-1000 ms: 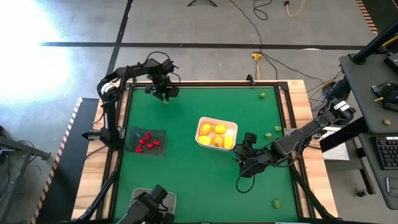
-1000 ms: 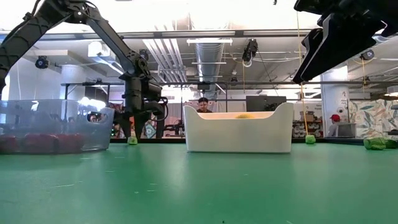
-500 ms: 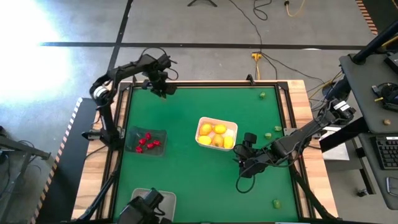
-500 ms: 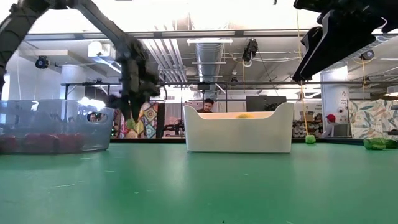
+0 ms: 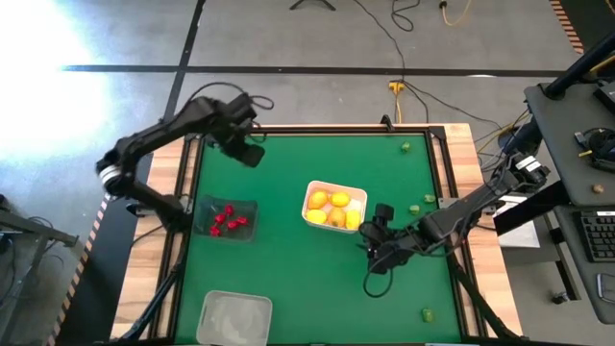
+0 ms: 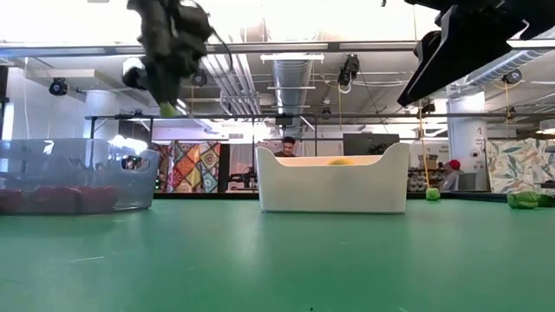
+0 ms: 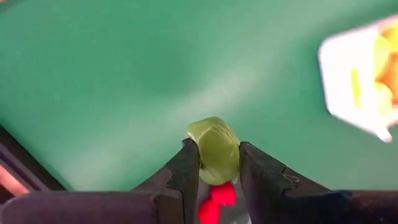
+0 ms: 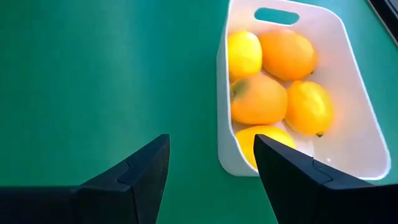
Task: Sort produce into baskets
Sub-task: Put the green chili pepper into the gray bin
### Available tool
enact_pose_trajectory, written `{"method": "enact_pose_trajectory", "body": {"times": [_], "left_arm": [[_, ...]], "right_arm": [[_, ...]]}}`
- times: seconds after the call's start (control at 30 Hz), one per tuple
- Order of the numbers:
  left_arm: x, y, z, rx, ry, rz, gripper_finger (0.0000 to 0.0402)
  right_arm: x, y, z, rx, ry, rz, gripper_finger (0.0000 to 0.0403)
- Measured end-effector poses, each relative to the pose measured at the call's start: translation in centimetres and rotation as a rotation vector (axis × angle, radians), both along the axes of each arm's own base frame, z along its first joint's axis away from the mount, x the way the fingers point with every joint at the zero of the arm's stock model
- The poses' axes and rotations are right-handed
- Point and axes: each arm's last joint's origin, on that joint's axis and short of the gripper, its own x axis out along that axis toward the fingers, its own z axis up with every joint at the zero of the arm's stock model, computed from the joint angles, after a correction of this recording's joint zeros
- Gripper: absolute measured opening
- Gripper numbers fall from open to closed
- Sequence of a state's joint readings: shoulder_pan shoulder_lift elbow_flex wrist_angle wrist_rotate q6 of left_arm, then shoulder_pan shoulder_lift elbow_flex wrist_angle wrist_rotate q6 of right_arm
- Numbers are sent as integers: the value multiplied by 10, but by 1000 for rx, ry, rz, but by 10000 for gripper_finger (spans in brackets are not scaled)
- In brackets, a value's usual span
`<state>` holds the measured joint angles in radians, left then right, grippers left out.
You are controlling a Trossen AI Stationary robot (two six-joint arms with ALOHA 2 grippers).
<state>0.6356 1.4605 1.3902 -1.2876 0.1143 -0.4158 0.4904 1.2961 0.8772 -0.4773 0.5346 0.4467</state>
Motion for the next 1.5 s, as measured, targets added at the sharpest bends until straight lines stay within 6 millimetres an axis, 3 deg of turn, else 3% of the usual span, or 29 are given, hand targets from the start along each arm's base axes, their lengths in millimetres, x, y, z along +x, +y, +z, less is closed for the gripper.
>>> {"method": "enact_pose_trajectory", "body": {"times": [0.27,0.6,0.8,1.03,1.23,1.5], "left_arm": [[-24,-102,29,-29,-128,-72,83],[-57,-239,27,-102,-321,-241,83],[-62,-282,-12,-68,-208,-264,83],[-42,-335,-31,-183,-287,-378,83],[-32,-373,-50,-205,-187,-408,83],[-4,-414,-79,-199,-72,-428,83]], "right_arm": [[3,8,4,53,-68,15,226],[9,18,11,120,-177,36,226],[8,22,12,159,-197,21,226],[4,30,10,196,-195,21,226],[0,38,10,198,-190,50,226],[-8,53,6,171,-169,132,226]]}}
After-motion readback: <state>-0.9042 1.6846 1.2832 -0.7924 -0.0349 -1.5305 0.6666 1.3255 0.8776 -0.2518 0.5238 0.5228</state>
